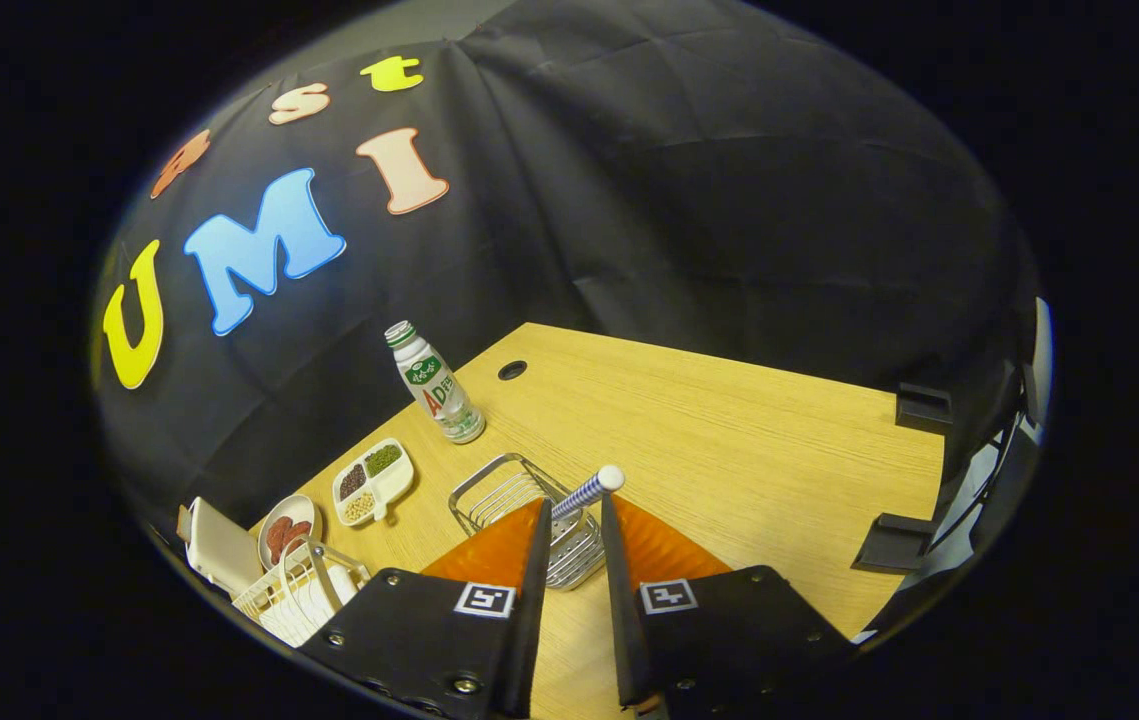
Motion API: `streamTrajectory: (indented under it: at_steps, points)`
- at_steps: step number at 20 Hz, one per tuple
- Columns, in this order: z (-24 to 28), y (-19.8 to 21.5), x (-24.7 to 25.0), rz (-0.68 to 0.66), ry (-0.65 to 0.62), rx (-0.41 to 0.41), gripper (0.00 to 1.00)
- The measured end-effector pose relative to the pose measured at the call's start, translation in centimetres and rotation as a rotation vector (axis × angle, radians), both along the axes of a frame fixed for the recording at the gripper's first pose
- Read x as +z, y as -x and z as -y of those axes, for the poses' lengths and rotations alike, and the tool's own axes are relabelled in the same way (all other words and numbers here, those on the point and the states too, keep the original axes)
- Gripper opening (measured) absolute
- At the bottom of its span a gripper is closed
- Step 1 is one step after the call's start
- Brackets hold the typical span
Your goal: Take the plate from the dish rack, then take the spoon from the basket and place it into the plate.
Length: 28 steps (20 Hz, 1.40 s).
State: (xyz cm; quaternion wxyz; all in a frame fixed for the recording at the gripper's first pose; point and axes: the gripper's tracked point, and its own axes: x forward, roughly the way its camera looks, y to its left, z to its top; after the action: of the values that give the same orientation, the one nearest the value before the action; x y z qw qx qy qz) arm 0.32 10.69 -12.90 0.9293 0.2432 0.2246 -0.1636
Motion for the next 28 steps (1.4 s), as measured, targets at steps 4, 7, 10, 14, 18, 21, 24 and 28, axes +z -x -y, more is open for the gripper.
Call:
streamTrajectory:
  at_steps: [4, 7, 10, 14, 18, 21, 24, 28]
  points:
    - [0.2, -1.1, 0.7, 0.032, -0.026, 0.005, 0.31]
    - [0.4, -1.9, 1.0, 0.050, -0.042, 0.012, 0.31]
    - [0.5, -2.8, 1.1, 0.059, -0.057, 0.016, 0.31]
    - [0.8, -4.2, 0.5, 0.064, -0.082, 0.020, 0.31]
    - [1.2, -5.1, -0.5, 0.044, -0.088, 0.034, 0.31]
    - [0.9, -5.5, 0.1, 0.074, -0.126, 0.051, 0.20]
    - [0.5, -5.9, 0.6, 0.081, -0.104, 0.076, 0.06]
    - [-0.2, -5.8, 3.0, 0.097, -0.038, 0.105, 0.06]
